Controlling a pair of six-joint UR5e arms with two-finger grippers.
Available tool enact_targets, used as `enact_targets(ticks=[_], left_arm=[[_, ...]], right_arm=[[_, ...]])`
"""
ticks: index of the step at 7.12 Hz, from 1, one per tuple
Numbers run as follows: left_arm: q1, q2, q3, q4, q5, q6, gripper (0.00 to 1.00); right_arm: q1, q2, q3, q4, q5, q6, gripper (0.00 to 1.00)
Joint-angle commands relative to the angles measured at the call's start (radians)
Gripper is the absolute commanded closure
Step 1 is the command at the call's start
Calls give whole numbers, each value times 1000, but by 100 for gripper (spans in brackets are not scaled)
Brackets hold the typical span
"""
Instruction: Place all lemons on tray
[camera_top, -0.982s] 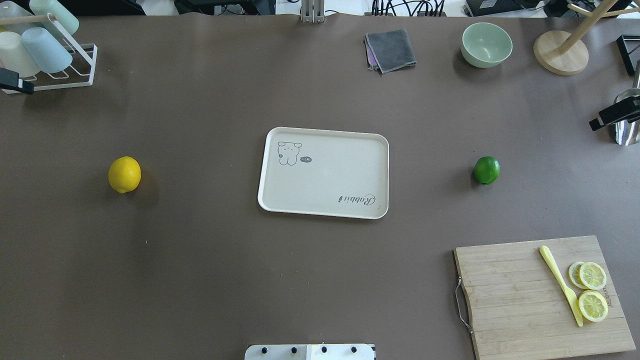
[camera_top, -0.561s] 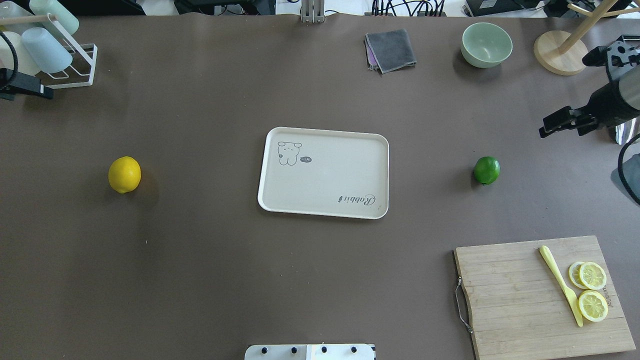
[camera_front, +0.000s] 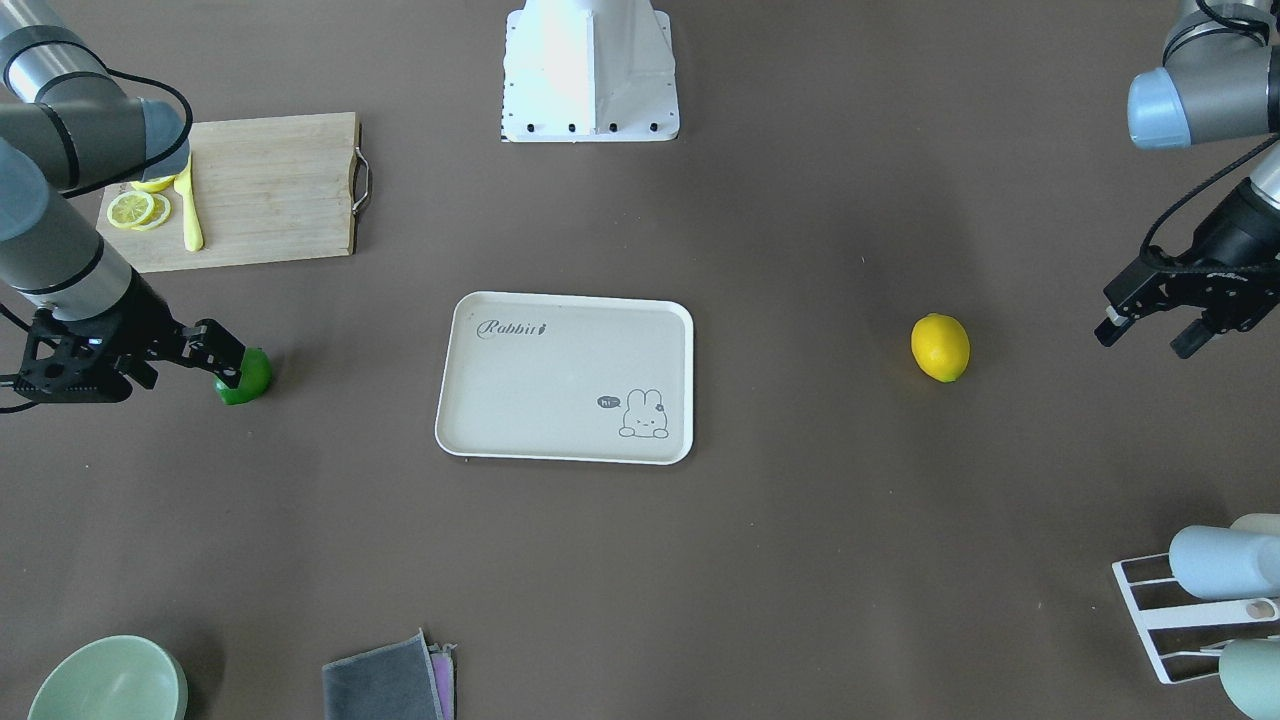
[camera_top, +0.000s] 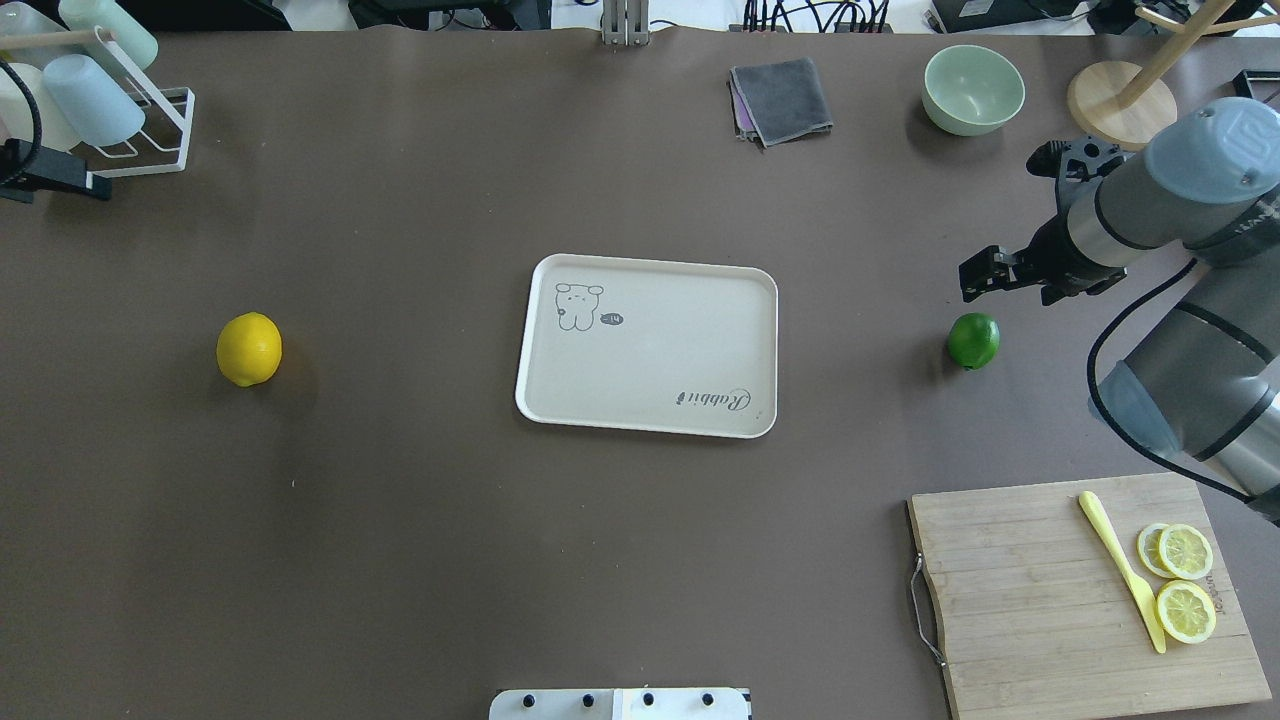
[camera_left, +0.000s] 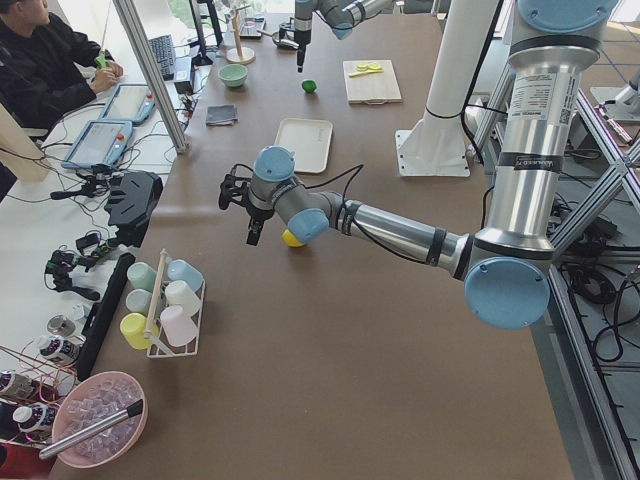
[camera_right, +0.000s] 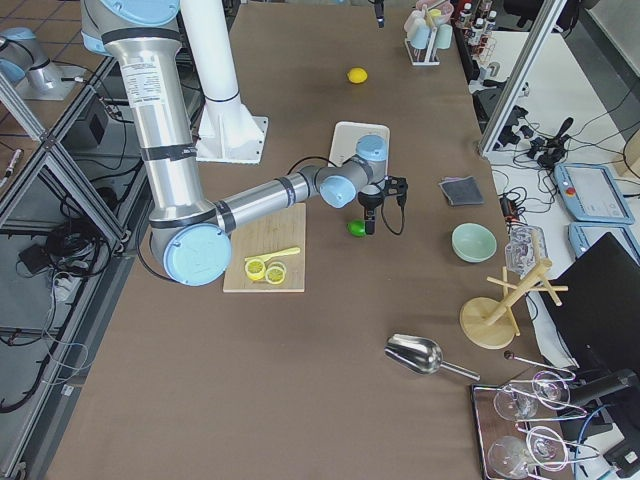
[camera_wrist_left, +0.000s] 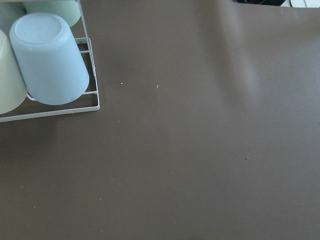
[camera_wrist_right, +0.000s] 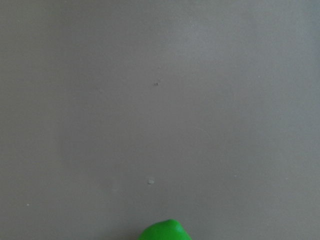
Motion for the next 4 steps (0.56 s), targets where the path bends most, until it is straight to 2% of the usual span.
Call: enact_targets(ticks=[1,4], left_arm=[[0,-4,-4,0,0,-3,2],[0,-6,-5,1,0,-3,2]], right_arm=[[-38,3,-27,0,-26,17,0],[-69,8,-40,2,-26,33,0]])
